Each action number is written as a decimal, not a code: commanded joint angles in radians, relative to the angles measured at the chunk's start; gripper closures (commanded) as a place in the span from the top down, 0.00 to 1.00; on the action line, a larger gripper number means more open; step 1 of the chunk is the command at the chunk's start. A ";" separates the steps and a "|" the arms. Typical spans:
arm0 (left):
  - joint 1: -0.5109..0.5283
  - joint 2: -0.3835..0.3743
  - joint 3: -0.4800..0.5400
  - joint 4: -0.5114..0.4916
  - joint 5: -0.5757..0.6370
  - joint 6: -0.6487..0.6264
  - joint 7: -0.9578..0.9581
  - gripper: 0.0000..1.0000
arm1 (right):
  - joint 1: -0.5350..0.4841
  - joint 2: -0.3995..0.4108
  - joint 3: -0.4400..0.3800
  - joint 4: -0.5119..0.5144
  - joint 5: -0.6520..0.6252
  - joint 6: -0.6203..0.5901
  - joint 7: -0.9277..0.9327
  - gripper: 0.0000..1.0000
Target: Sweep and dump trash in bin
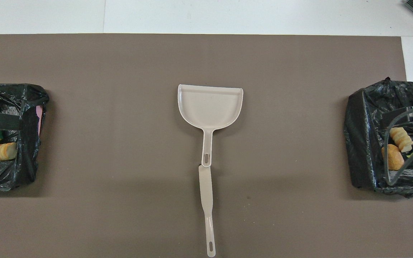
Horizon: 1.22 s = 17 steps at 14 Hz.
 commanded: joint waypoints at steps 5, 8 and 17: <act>-0.002 -0.011 -0.005 -0.001 -0.037 -0.023 -0.022 1.00 | -0.002 -0.011 -0.005 -0.009 0.019 0.003 -0.015 1.00; -0.003 -0.013 -0.005 -0.002 -0.044 -0.043 -0.008 1.00 | -0.002 -0.011 -0.005 -0.009 0.019 0.003 -0.015 1.00; 0.007 -0.013 -0.010 0.002 -0.013 -0.048 -0.014 1.00 | -0.002 -0.012 -0.005 -0.011 0.019 -0.004 -0.017 1.00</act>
